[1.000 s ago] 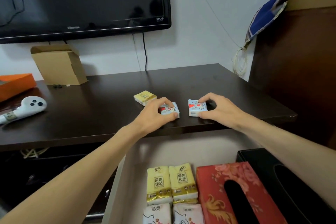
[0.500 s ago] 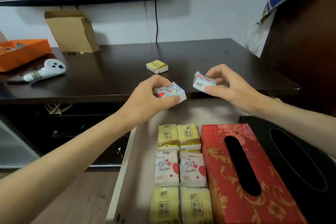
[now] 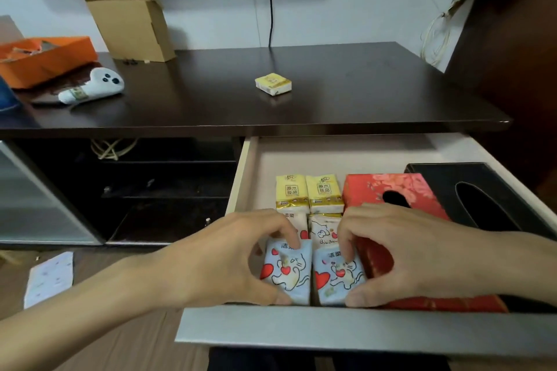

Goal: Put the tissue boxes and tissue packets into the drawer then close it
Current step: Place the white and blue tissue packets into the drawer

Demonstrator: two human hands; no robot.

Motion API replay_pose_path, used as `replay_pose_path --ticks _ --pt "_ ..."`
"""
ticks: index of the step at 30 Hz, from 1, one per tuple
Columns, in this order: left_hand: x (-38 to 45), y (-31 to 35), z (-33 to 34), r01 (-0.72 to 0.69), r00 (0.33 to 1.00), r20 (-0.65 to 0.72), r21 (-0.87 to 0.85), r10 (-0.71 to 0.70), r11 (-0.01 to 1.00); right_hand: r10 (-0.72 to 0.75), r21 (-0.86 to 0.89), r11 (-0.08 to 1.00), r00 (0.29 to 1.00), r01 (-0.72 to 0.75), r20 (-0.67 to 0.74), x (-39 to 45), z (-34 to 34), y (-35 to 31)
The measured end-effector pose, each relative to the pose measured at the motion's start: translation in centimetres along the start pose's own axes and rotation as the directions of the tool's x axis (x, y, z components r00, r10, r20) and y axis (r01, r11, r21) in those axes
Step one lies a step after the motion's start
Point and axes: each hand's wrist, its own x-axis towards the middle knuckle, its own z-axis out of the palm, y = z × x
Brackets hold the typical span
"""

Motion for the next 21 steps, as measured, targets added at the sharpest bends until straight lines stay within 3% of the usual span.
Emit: replay_pose_path --ticks 6,10,15,19,21 --pt "0.8 -1.3 0.5 -0.025 0.996 0.091 -0.006 0.026 1.0 0.003 -0.058 0.998 0.999 -0.006 -0.04 0.4 1.6 0.0" --pt "1.3 -2.2 1.1 -0.145 0.98 0.159 0.171 0.118 0.975 0.009 -0.084 0.996 1.0 -0.01 -0.005 0.6 2.1 0.0" --pt "1.6 -2.2 1.4 -0.22 0.969 0.171 0.287 0.176 0.932 -0.006 -0.221 0.975 0.999 0.014 0.04 0.8 2.1 -0.1" --pt "1.7 -2.1 1.5 -0.247 0.965 0.165 0.326 0.203 0.913 0.014 -0.235 0.972 0.997 0.004 0.072 0.8 1.9 -0.4" --pt "1.9 -1.9 1.5 -0.243 0.97 0.1 0.295 0.223 0.924 0.009 -0.21 0.978 0.999 0.003 0.053 1.1 1.2 -0.3"
